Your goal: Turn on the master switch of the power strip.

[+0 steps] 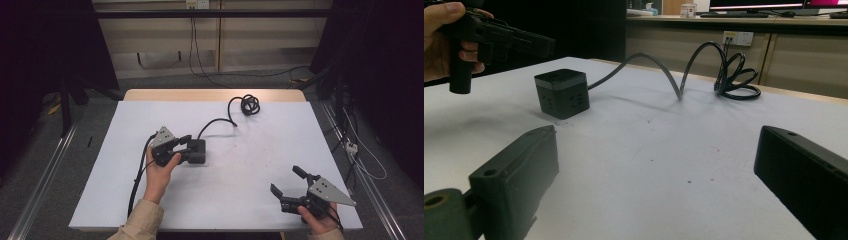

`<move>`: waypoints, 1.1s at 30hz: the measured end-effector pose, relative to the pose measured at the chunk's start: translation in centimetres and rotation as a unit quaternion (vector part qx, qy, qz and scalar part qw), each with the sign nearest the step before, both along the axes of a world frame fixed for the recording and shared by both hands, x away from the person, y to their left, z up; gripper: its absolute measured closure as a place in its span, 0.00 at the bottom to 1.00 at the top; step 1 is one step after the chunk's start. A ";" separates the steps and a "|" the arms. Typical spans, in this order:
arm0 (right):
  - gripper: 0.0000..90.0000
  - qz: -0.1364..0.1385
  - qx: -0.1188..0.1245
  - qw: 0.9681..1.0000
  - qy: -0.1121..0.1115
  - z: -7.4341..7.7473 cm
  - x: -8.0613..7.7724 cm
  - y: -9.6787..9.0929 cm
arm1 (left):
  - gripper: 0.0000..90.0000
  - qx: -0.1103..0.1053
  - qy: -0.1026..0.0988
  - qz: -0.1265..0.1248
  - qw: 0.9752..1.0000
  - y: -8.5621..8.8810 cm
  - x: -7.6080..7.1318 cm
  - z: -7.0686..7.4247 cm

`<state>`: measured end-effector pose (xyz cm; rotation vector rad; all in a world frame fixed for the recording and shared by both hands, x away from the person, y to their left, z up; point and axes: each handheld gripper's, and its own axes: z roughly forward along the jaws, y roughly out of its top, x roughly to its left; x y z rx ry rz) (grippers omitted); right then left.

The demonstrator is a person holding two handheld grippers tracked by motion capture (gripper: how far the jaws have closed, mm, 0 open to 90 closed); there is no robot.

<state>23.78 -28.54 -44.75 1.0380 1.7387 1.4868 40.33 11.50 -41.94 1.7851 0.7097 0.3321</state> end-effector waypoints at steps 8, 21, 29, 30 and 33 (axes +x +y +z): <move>0.04 0.002 -0.001 1.000 -0.001 0.0 0.1 0.1 | 0.66 0.005 0.008 -0.005 1.000 -0.1 0.2 0.0; 0.04 -0.003 0.000 1.000 0.000 0.0 0.1 -0.2 | 0.77 0.012 0.013 -0.009 1.000 -0.4 0.5 0.2; 0.04 -0.003 -0.001 1.000 -0.002 0.0 0.1 -0.2 | 0.84 0.015 0.019 -0.018 1.000 -0.5 0.5 0.2; 0.04 -0.003 -0.001 1.000 -0.001 0.0 0.1 -0.2 | 0.84 0.013 0.020 -0.020 1.000 -0.4 0.5 0.1; 0.04 -0.003 -0.001 1.000 -0.002 0.1 0.1 -0.1 | 0.87 0.014 0.023 -0.019 0.999 -0.4 0.5 0.2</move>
